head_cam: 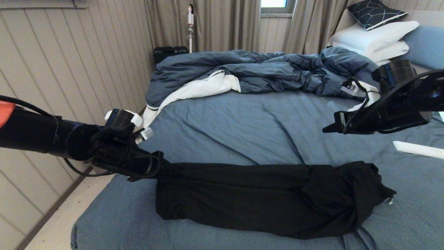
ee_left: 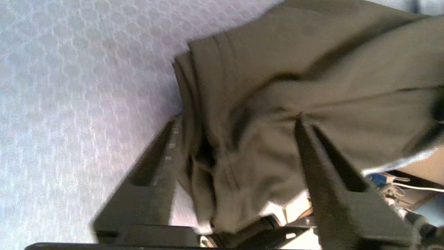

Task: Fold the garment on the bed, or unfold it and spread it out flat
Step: Unford the black T-shirt

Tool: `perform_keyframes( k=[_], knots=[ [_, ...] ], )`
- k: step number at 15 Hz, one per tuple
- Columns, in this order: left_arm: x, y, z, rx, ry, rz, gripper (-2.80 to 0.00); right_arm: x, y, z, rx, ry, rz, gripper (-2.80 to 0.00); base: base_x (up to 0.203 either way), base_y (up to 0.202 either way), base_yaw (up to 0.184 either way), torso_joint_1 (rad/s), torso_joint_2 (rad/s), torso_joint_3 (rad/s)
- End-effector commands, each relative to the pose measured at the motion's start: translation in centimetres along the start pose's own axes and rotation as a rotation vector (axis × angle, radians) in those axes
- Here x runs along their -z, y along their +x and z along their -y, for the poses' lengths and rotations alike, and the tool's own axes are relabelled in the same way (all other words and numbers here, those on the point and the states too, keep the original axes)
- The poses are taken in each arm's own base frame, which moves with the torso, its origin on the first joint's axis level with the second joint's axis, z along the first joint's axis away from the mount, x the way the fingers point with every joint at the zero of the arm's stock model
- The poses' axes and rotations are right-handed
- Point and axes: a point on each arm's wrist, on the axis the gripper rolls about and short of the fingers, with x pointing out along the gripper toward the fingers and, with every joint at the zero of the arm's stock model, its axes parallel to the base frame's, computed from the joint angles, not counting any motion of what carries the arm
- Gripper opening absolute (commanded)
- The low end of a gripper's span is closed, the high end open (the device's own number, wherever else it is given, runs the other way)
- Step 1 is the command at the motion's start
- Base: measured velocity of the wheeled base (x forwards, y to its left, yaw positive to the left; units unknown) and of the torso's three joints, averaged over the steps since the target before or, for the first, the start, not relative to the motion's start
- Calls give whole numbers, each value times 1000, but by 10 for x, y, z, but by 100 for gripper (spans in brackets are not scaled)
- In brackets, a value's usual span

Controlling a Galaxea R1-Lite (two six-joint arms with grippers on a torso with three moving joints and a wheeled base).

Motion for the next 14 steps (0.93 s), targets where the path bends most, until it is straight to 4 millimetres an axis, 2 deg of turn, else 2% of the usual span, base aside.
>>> perform_keyframes(
  k=[1, 5, 6, 8, 11, 14],
  knots=[
    [0, -16, 8, 16, 15, 35, 0, 0, -1, 0, -2, -2, 0, -280, 0, 0, 0, 0, 0, 0],
    [6, -52, 22, 39, 41, 99, 0, 0, -1, 0, -2, -5, -1, -280, 0, 0, 0, 0, 0, 0],
    [12, -61, 24, 38, 42, 100, -280, 1, -1, 0, -2, -4, -2, -280, 0, 0, 0, 0, 0, 0],
    [26, -70, 23, 30, 38, 83, -280, 1, -1, 0, -3, -3, -4, -280, 0, 0, 0, 0, 0, 0],
    [39, -60, 30, 46, 50, 20, -280, 3, 0, -1, -2, -2, -13, -280, 0, 0, 0, 0, 0, 0],
    [48, -59, 39, 53, 30, -6, -280, 5, -2, -1, -1, 8, -22, -280, 0, 0, 0, 0, 0, 0]
  ],
)
